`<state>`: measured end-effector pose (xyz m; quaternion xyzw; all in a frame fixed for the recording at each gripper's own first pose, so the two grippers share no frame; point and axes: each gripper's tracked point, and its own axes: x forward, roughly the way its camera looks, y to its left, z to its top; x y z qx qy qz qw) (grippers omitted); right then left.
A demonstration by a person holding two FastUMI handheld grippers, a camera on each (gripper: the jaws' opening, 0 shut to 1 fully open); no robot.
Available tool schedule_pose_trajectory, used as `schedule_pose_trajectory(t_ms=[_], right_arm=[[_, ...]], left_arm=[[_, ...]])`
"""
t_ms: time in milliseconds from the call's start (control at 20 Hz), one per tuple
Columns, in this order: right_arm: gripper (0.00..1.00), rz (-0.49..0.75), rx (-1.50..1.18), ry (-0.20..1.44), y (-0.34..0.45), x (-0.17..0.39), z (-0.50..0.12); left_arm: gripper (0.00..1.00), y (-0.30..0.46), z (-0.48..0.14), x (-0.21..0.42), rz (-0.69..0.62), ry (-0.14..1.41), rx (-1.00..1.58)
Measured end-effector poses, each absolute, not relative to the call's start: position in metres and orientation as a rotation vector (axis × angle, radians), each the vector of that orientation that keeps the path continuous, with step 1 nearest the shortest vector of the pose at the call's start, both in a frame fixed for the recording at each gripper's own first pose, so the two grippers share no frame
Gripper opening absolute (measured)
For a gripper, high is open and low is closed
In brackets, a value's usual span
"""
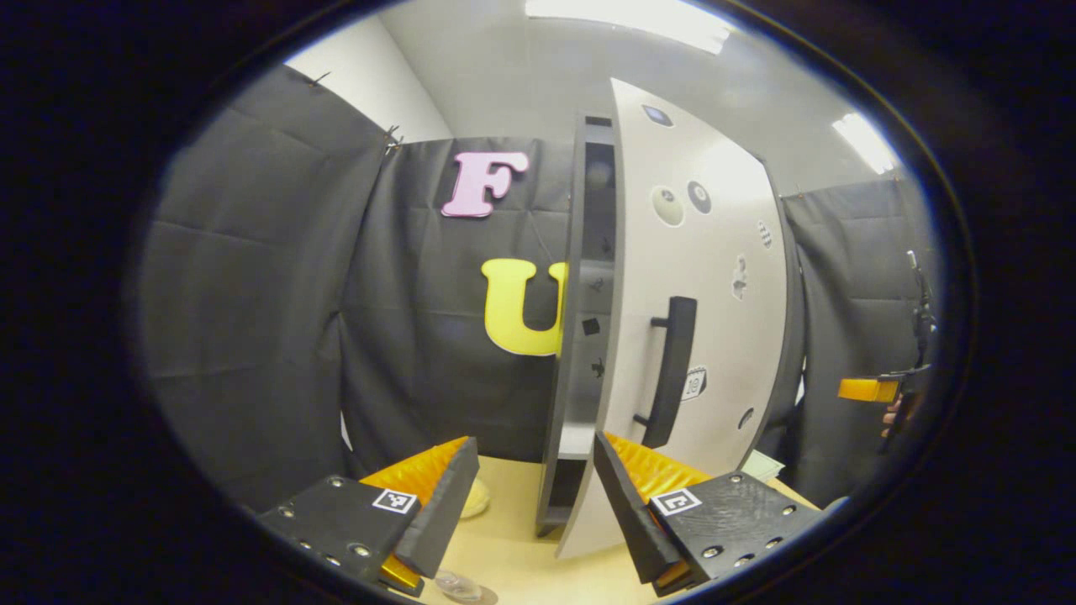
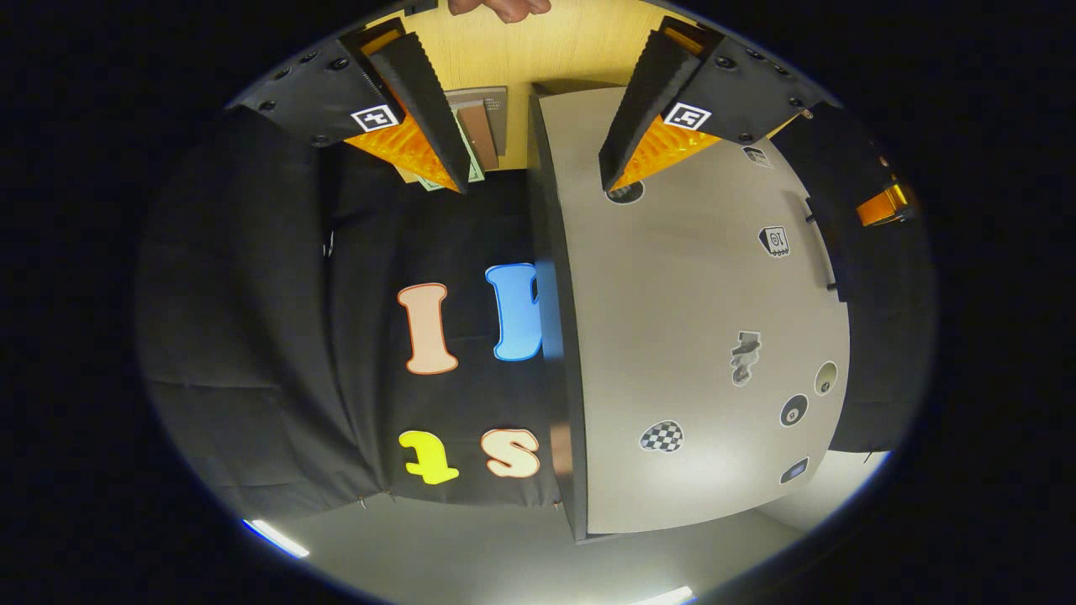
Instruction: Open the cabinet door with the right hand, grasp the bottle in the cabinet with the left hand and place it on the coaster, then close the cabinet door with the right hand.
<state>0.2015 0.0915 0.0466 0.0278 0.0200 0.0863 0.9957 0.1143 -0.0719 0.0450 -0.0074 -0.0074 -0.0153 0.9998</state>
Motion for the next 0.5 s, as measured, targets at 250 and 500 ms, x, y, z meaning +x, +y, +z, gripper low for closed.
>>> schedule_pose_trajectory(t_ms=[250, 500], right_arm=[[0.99, 0.053, 0.104, 0.047, 0.066, 0.157, 0.031], [0.98, 0.009, 0.099, 0.083, 0.071, 0.110, 0.009]], left_arm=[[0.85, -0.102, 0.020, 0.110, -0.132, 0.041, -0.016], [0.82, -0.101, 0.018, 0.073, -0.175, 0.018, 0.003]])
